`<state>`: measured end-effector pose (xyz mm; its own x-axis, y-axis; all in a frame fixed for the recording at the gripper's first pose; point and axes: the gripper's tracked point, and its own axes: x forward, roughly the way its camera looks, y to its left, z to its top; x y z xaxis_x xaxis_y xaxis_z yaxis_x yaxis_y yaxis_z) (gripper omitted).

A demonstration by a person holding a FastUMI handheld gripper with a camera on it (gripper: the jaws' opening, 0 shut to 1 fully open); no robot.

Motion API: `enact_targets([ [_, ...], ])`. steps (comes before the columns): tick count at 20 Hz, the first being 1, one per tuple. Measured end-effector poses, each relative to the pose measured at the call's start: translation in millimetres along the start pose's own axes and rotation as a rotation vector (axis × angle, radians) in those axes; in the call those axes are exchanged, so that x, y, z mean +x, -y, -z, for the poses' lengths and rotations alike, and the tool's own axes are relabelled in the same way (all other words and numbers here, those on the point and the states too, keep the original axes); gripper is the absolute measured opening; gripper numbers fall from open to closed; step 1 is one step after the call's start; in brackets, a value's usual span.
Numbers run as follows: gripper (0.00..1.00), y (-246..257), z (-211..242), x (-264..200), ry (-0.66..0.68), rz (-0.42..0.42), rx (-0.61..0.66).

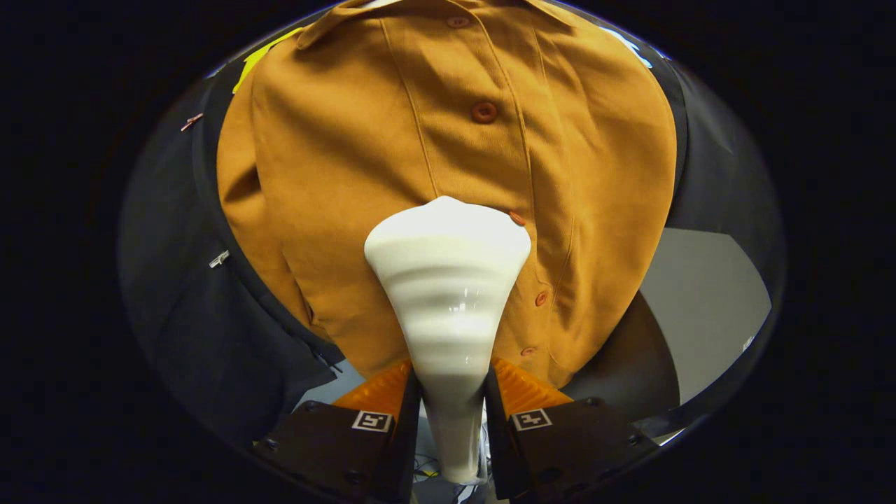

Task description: Iron the clothes twice with a garment steamer, once on the left side and once on the right side.

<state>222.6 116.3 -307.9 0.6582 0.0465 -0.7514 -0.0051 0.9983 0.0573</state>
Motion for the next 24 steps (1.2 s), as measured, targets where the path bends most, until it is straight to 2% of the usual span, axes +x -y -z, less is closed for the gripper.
enact_targets([
  [5,0.47,-6.2,-19.7,-32.3,0.08,-0.072,-0.041],
  [8,0.47,-5.6,-40.5,-58.9,0.163,-0.084,-0.035],
  [16,0.47,44.1,-114.0,-127.2,0.462,-0.033,0.005],
  [24,0.47,91.4,-150.5,-190.8,0.678,0.002,0.037],
])
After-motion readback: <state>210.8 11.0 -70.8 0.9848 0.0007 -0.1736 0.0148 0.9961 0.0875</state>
